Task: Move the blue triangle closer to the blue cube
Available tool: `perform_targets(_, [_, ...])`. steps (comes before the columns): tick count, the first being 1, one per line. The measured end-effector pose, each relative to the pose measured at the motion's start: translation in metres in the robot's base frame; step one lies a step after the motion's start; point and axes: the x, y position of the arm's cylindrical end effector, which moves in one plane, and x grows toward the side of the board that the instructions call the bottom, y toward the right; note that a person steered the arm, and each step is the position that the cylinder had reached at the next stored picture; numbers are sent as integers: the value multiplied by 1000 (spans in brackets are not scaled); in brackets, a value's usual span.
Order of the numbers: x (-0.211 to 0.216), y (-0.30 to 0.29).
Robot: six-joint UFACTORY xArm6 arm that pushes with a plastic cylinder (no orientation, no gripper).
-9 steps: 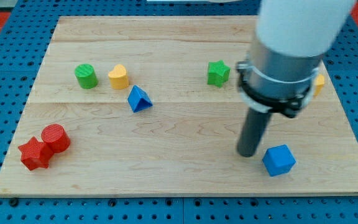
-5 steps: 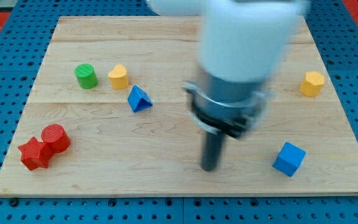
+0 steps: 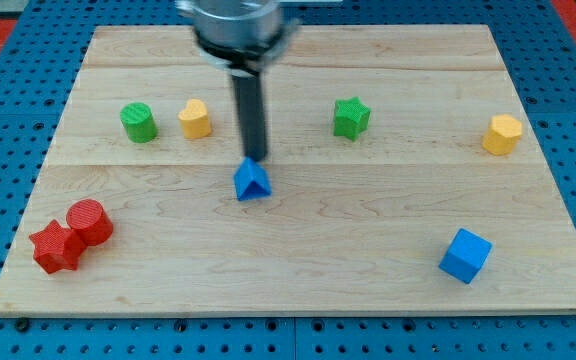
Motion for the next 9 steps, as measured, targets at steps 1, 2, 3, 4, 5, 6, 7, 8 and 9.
perform_targets(1, [14,-14])
perform_targets(2, [2,-57])
perform_targets(3, [30,-91])
perform_targets(4, [41,-18])
perform_targets(5, [45,74])
perform_targets(6, [46,65])
perform_targets(7, [35,48])
perform_targets(8, [63,3])
perform_targets(9, [102,-10])
